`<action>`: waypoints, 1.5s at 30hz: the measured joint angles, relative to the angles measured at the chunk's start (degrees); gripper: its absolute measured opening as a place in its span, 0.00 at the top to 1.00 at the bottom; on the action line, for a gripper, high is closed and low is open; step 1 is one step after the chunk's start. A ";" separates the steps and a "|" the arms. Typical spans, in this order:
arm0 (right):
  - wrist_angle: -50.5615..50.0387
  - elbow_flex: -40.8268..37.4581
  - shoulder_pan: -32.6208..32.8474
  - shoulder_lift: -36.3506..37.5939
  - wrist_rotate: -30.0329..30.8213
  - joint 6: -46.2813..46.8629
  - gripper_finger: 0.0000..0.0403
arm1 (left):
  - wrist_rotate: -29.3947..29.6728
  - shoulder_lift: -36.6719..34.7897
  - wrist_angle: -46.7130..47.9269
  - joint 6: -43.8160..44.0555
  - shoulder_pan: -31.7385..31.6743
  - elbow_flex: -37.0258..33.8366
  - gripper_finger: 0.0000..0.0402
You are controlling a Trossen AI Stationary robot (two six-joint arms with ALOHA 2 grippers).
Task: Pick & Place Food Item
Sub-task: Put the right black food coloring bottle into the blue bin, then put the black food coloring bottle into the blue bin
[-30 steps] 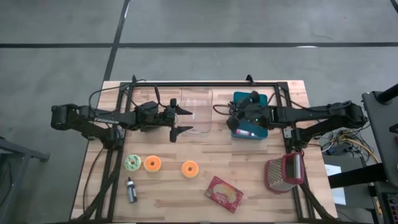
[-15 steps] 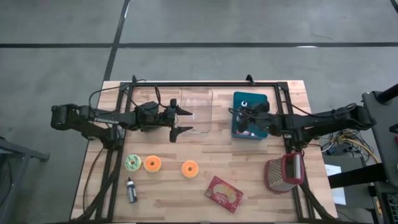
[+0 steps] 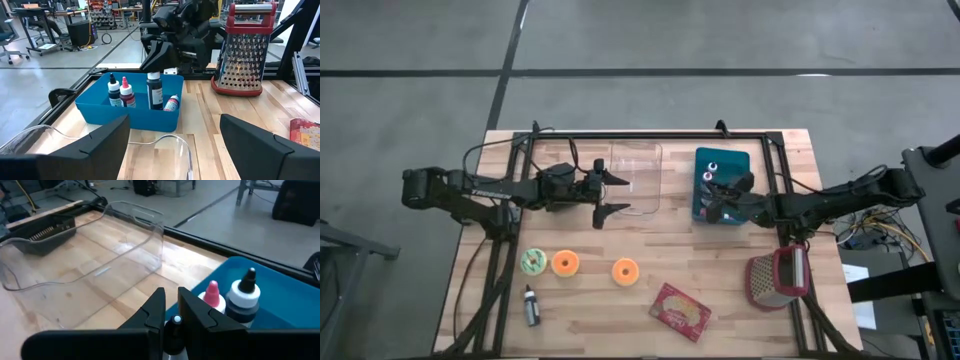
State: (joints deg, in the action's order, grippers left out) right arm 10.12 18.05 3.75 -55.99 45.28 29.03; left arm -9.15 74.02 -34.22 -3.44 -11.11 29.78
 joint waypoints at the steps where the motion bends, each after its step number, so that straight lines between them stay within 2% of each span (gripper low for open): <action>1: 0.09 -0.20 0.00 -0.02 0.02 0.24 0.92 | 0.01 0.00 0.00 0.00 0.00 0.02 0.22; 10: 0.03 -1.73 0.00 -0.64 0.29 0.58 0.92 | 0.01 0.00 -0.01 0.00 0.00 0.02 0.22; 25: 1.58 -2.45 0.00 -5.75 0.32 1.01 0.91 | 0.02 0.00 -0.02 0.00 -0.01 0.09 0.22; 45: 2.50 -2.43 -0.04 -5.62 -0.09 0.79 0.66 | 0.02 0.00 0.00 0.00 0.00 0.09 0.22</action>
State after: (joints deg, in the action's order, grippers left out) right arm 12.62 15.62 3.70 -61.60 45.19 29.82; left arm -9.13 74.02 -34.22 -3.44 -11.11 29.87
